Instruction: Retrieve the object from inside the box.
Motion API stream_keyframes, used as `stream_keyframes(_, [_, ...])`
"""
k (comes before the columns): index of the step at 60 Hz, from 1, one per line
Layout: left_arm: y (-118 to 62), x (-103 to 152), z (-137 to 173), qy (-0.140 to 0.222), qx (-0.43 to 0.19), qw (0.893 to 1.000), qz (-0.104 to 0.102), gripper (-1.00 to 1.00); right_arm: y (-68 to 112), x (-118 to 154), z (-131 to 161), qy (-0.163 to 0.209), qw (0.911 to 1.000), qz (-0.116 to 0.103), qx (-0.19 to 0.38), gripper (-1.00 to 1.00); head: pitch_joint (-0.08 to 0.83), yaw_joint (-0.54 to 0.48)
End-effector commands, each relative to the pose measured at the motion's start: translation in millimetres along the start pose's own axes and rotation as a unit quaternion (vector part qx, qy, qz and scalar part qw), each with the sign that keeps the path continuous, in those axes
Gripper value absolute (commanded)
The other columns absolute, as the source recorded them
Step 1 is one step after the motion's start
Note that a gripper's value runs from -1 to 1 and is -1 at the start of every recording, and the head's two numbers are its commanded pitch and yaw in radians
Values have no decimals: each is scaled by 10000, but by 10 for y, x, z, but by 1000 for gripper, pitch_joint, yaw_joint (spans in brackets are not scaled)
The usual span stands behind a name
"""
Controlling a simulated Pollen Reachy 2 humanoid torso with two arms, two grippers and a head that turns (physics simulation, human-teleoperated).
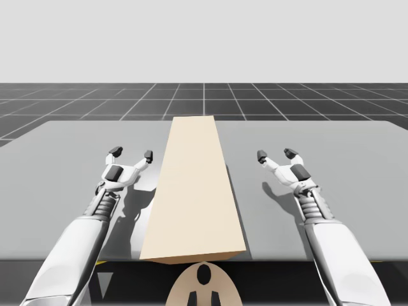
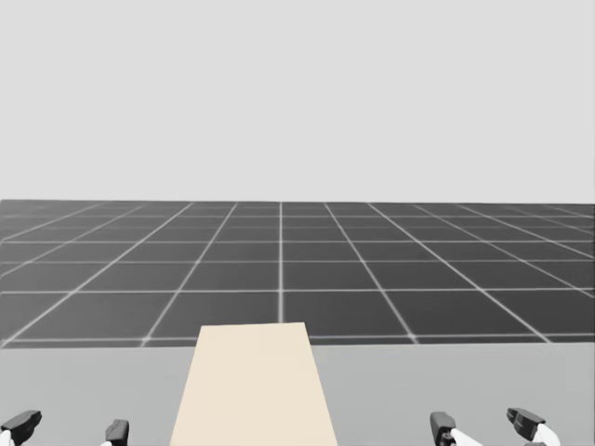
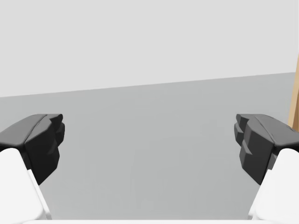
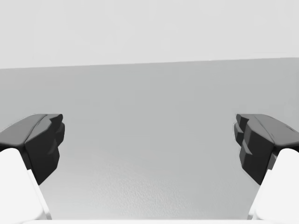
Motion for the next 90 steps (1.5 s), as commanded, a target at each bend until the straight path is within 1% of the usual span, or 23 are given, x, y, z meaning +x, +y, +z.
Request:
stream_keyframes(1, [-2, -4, -2, 19, 2, 10000, -10, -1000, -5, -1, 15, 109, 9999, 67, -96, -1000, 28, -39])
stream_keyframes(7, [-4, -9, -4, 42, -1, 10000, -17, -1000, -12, -15, 11, 207, 9996, 98, 143, -1000, 29, -36])
stream_keyframes(11, [-8, -14, -5, 73, -13, 10000, -19, -1000, -32, -62, 14, 458, 9978, 326, 357, -1000, 29, -37])
stream_keyframes(12, [-12, -19, -8, 116, -37, 9999, -18, -1000, -45, -76, 16, 685, 9951, 460, 540, -1000, 31, -38])
stream_keyframes(15, [-16, -33, -17, 214, -87, 9997, -18, -1000, -55, -89, 18, 712, 9950, 420, 565, -1000, 32, -38])
stream_keyframes(19, [-44, -103, -43, 689, -330, 9971, -43, -1000, -21, -108, 40, 790, 9899, 726, 930, -1000, 34, -37])
stream_keyframes(21, [-77, -147, -53, 932, -395, 9947, -169, -1000, 12, -127, 45, 811, 9873, 715, 1161, -1000, 36, -36])
stream_keyframes(23, [-103, -164, -48, 1061, -570, 9926, -161, -1000, 35, -141, 52, 786, 9856, 726, 1308, -1000, 35, -35])
stream_keyframes(26, [-161, -192, -30, 1160, -812, 9895, -292, -1000, 96, -172, 66, 746, 9802, 940, 1577, -1000, 35, -36])
stream_keyframes(29, [-219, -192, 17, 1230, -1360, 9827, -268, -1000, 168, -187, 96, 677, 9724, 1002, 1997, -1000, 34, -38])
stream_keyframes(32, [-279, -190, 70, 1154, -1763, 9765, -445, -1000, 235, -203, 129, 528, 9638, 1246, 2296, -1000, 33, -38])
stream_keyframes(35, [-325, -190, 110, 1084, -2033, 9716, -534, -1000, 299, -207, 162, 473, 9585, 1103, 2586, -1000, 33, -38])
stream_keyframes(39, [-383, -189, 174, 966, -2410, 9632, -698, -1000, 385, -233, 204, 325, 9490, 1186, 2902, -1000, 32, -39])
stream_keyframes(41, [-411, -186, 211, 920, -2684, 9562, -721, -1000, 443, -239, 237, 258, 9405, 1216, 3163, -1000, 30, -39])
stream_keyframes(52, [-518, -178, 341, 771, -3450, 9311, -897, -1000, 609, -257, 384, -70, 9052, 1510, 3972, -1000, 31, -43])
stream_keyframes(59, [-579, -136, 412, 709, -3795, 9178, -927, -1000, 654, -262, 441, -230, 8915, 1655, 4211, -1000, 30, -47])
stream_keyframes(68, [-682, -67, 456, 636, -4044, 9075, -935, -1000, 668, -278, 442, -252, 8899, 1743, 4207, -1000, 29, -53])
stream_keyframes(70, [-735, -78, 448, 598, -4051, 9090, -770, -1000, 667, -286, 438, -266, 8892, 1769, 4211, -1000, 27, -55])
stream_keyframes(75, [-820, -126, 390, 480, -4218, 9027, -706, -1000, 671, -289, 438, -277, 8887, 1777, 4217, -1000, 25, -55])
stream_keyframes(80, [-872, -186, 261, 538, -4469, 8914, -526, -1000, 681, -290, 447, -321, 8859, 1816, 4256, -1000, 23, -52])
stream_keyframes(83, [-877, -201, 212, 550, -4517, 8885, -594, -1000, 684, -293, 449, -335, 8850, 1830, 4269, -1000, 23, -51])
stream_keyframes(85, [-908, -206, 162, 590, -4617, 8837, -491, -1000, 690, -296, 453, -353, 8828, 1846, 4305, -1000, 23, -52])
stream_keyframes(90, [-1009, -204, 98, 616, -4852, 8708, -507, -1000, 699, -306, 453, -352, 8811, 1888, 4322, -1000, 24, -52])
